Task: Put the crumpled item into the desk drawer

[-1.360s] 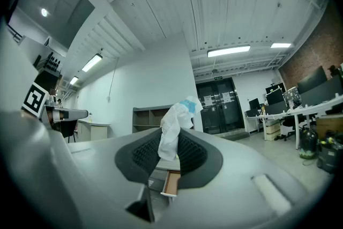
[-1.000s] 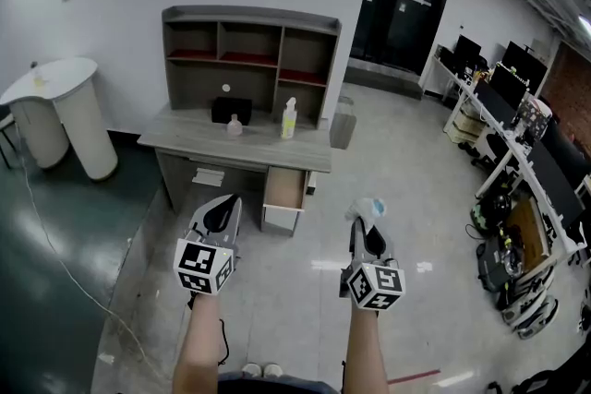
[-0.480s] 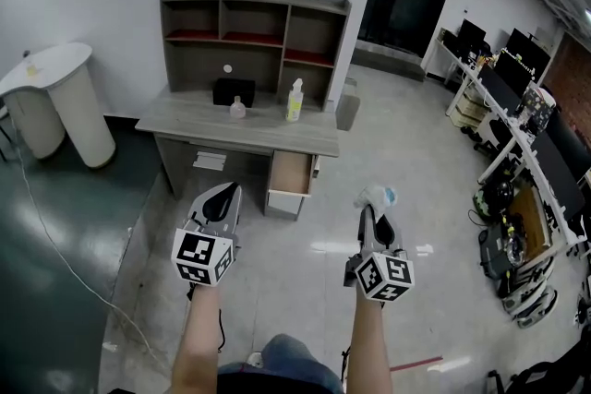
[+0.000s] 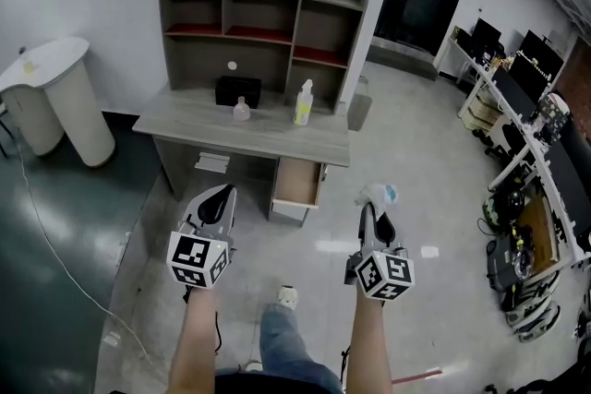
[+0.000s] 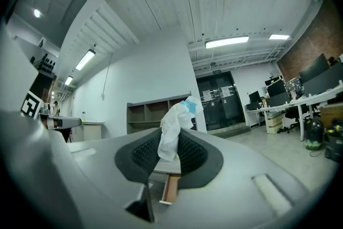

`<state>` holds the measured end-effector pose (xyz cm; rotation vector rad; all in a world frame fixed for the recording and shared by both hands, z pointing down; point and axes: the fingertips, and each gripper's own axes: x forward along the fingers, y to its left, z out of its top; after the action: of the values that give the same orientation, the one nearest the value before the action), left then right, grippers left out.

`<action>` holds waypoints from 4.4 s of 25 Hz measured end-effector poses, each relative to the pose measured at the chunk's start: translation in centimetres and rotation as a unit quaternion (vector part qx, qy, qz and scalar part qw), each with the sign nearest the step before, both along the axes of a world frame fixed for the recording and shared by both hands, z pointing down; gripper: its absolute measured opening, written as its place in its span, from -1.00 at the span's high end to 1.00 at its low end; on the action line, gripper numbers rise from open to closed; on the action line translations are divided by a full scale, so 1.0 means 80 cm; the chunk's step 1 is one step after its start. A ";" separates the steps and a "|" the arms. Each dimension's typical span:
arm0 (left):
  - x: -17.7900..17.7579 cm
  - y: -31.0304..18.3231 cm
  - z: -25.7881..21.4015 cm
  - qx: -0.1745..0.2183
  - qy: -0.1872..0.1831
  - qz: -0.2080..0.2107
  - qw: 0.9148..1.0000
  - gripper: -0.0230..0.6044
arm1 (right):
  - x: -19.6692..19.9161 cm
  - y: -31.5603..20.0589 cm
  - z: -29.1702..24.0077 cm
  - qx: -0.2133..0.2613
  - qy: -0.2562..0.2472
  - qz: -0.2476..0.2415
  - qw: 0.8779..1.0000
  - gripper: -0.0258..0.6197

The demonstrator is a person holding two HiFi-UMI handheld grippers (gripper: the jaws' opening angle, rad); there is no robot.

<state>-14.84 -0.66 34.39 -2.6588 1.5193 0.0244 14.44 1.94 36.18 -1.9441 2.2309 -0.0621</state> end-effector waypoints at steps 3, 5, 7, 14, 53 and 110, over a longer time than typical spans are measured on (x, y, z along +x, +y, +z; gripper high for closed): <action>0.004 -0.050 0.012 -0.004 -0.005 -0.011 1.000 0.92 | 0.014 -0.060 0.006 0.003 -0.005 -0.003 1.000 0.68; 0.002 -0.085 0.016 -0.008 0.000 -0.025 1.000 0.92 | 0.020 -0.104 0.004 0.001 0.000 -0.009 1.000 0.68; 0.004 -0.122 0.019 -0.012 0.002 -0.036 0.999 0.92 | 0.027 -0.149 0.003 0.001 0.004 -0.017 1.000 0.68; 0.026 -0.256 0.018 -0.021 0.001 -0.061 0.998 0.92 | 0.050 -0.296 -0.005 -0.003 0.012 -0.039 0.999 0.68; 0.100 -0.418 0.417 -0.243 -0.008 -0.029 0.969 0.92 | -0.091 -0.440 0.532 -0.415 -0.044 -0.176 0.891 0.62; 0.170 -0.483 -0.069 0.034 -0.004 0.047 0.998 0.92 | 0.060 -0.478 -0.068 0.023 0.038 -0.051 0.998 0.89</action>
<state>-1.25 -39.30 28.89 -2.6701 1.3654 0.0712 19.24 -36.28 30.71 -1.8366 2.3573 0.0492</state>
